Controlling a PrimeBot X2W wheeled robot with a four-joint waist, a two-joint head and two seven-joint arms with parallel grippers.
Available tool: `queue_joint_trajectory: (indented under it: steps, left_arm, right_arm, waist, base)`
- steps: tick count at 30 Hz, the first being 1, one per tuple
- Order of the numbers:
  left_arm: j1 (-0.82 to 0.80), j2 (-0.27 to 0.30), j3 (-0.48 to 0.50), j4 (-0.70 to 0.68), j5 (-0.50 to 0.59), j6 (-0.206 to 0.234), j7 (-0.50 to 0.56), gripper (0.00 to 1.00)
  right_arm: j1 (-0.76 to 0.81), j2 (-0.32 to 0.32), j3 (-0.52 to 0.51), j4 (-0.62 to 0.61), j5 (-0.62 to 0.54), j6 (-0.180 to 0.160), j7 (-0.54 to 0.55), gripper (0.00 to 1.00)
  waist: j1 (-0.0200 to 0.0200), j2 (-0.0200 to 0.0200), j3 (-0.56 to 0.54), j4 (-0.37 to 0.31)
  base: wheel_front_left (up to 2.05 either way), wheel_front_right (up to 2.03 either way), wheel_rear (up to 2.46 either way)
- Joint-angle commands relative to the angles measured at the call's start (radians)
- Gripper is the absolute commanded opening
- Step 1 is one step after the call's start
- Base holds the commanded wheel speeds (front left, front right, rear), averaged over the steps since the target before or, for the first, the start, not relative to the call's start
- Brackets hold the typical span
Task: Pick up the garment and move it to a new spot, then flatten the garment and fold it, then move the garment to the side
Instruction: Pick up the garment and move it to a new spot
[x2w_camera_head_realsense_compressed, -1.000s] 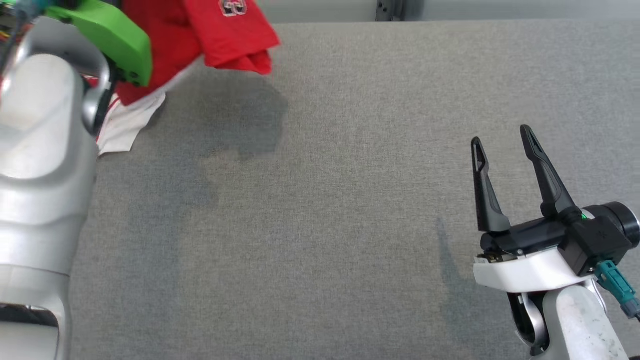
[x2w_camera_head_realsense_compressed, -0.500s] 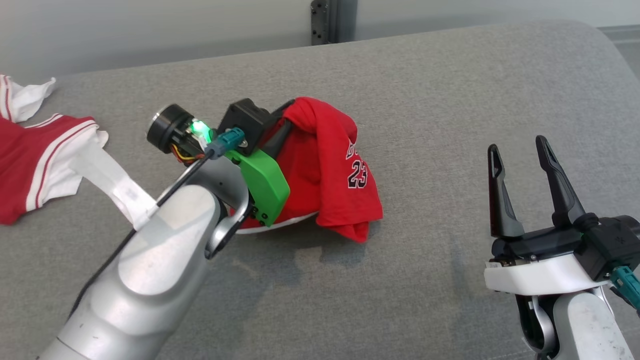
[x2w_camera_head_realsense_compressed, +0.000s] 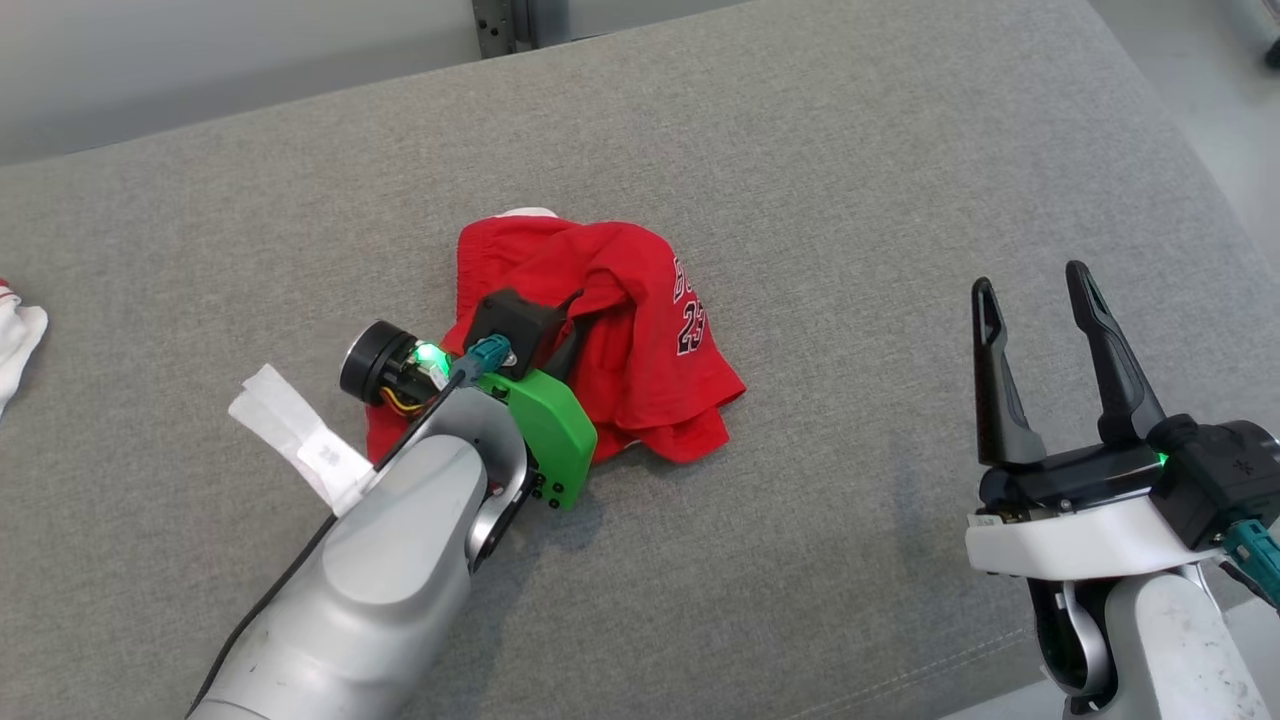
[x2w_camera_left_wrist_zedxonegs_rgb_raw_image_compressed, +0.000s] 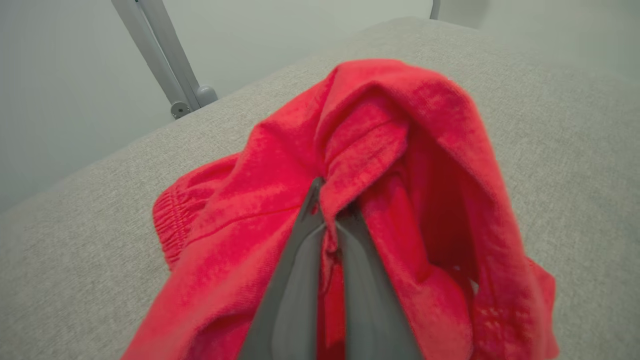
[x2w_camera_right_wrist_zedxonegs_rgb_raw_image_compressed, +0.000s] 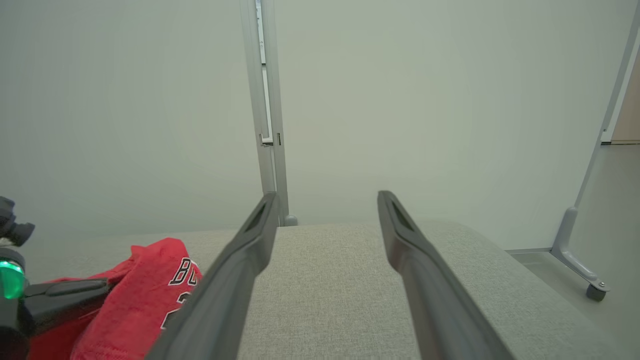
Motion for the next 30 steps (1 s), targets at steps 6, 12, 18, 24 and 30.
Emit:
queue_joint_trajectory:
  steps: [6,12,18,24,30]
  left_arm:
    - [-0.014,-0.017,0.023,0.045,-0.020,0.007,-0.096,1.00]
    - [0.029,-0.025,0.045,0.033,-0.059,0.003,-0.140,1.00]
    - [0.092,-0.013,0.072,-0.017,-0.083,0.020,-0.164,1.00]
    - [0.194,0.010,0.128,-0.112,-0.110,0.064,-0.178,1.00]
    - [0.358,0.025,0.250,-0.289,-0.094,0.128,-0.179,1.00]
  right_arm:
    - [0.008,-0.002,-0.019,0.006,-0.008,0.000,-0.003,1.00]
    - [0.020,-0.002,-0.023,0.015,-0.020,0.000,-0.003,1.00]
    - [0.034,-0.002,-0.039,0.023,-0.035,0.000,-0.003,1.00]
    - [0.053,-0.002,-0.053,0.029,-0.041,0.000,-0.003,1.00]
    - [0.080,-0.002,-0.057,0.034,-0.045,0.000,-0.003,1.00]
  waist:
    - [0.0000,-0.0001,-0.020,0.029]
    - [0.0000,-0.0001,-0.060,0.084]
    - [0.0000,-0.0001,-0.097,0.136]
    - [0.0000,-0.0001,-0.129,0.176]
    - [0.0000,-0.0001,-0.160,0.199]
  base:
    - [0.00,0.00,0.00]
    - [0.00,0.00,0.00]
    - [0.00,0.00,0.00]
    - [0.00,0.00,0.00]
    - [0.00,0.00,0.00]
